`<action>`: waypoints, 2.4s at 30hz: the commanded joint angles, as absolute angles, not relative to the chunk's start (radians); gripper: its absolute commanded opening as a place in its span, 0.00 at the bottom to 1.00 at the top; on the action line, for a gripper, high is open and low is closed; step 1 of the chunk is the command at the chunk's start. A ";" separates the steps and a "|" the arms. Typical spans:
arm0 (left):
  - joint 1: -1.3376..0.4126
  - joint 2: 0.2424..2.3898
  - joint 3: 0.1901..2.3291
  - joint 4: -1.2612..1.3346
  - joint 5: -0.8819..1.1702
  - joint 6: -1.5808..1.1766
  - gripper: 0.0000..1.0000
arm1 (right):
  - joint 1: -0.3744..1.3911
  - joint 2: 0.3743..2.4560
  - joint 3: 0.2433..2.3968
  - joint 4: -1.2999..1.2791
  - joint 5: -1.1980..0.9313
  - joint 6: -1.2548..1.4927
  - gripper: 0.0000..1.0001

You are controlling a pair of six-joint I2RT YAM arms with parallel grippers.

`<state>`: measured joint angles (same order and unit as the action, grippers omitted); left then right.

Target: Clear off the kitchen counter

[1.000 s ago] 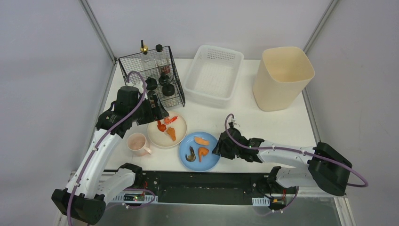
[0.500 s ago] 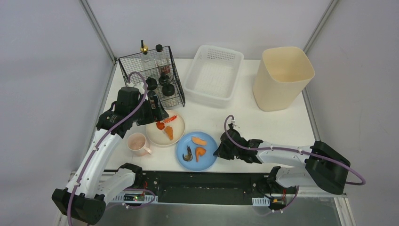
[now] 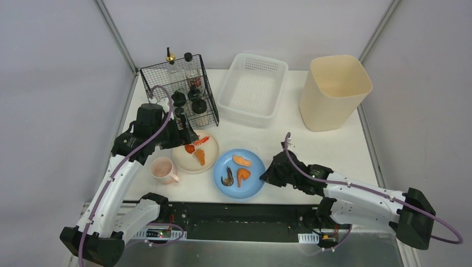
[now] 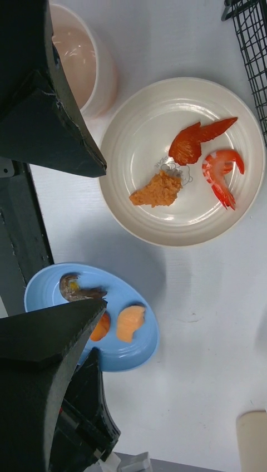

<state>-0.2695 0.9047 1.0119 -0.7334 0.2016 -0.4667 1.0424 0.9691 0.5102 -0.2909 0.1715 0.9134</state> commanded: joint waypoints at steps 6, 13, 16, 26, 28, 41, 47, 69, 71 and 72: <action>-0.276 0.895 1.131 -0.790 0.194 -0.400 0.84 | 0.983 0.904 0.797 -0.532 0.207 0.845 0.00; -0.276 0.937 1.135 -0.795 0.218 -0.375 0.86 | 0.764 1.022 1.074 -0.694 0.069 0.740 0.00; -0.276 0.954 1.119 -0.789 0.215 -0.369 0.87 | 0.666 1.092 1.206 -0.773 -0.017 0.698 0.00; -0.276 0.972 1.058 -0.747 0.269 -0.363 0.87 | 0.390 1.253 1.520 -0.907 -0.131 0.624 0.00; -0.276 0.970 1.038 -0.738 0.284 -0.366 0.87 | 0.344 1.284 1.573 -0.929 -0.137 0.614 0.00; -0.276 0.940 0.975 -0.727 0.321 -0.354 0.86 | 0.083 1.467 1.909 -1.027 -0.169 0.617 0.00; -0.276 0.960 0.972 -0.717 0.384 -0.359 0.86 | -0.016 1.547 2.024 -1.054 -0.140 0.628 0.00; -0.276 0.943 0.961 -0.704 0.414 -0.358 0.86 | -0.253 1.685 2.230 -1.142 0.275 0.462 0.00; -0.276 0.940 0.961 -0.703 0.414 -0.360 0.86 | -0.253 1.688 2.218 -1.133 0.326 0.448 0.00; -0.276 0.939 0.960 -0.703 0.414 -0.360 0.86 | -0.252 1.690 2.211 -1.126 0.349 0.440 0.00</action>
